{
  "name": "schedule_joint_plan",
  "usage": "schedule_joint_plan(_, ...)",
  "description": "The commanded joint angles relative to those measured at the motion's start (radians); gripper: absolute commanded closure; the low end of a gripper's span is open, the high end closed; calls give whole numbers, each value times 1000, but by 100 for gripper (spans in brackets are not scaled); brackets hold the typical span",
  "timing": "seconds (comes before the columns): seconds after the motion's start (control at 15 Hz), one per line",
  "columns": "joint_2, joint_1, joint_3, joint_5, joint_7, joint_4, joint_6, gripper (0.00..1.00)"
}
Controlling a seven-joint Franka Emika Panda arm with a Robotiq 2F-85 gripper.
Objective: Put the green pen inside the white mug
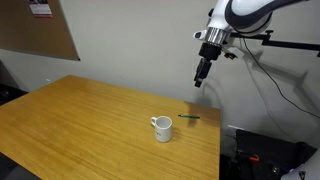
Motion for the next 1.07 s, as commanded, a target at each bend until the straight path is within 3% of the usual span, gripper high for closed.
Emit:
schedule_joint_plan(0.0,7,-44,39,18,-13,3,-6,0)
schedule_joint_plan(0.67,39,-73,48,2,-41,0,9,0)
schedule_joint_plan(1.0,97,-104,37,-4,-183,-2,47,0)
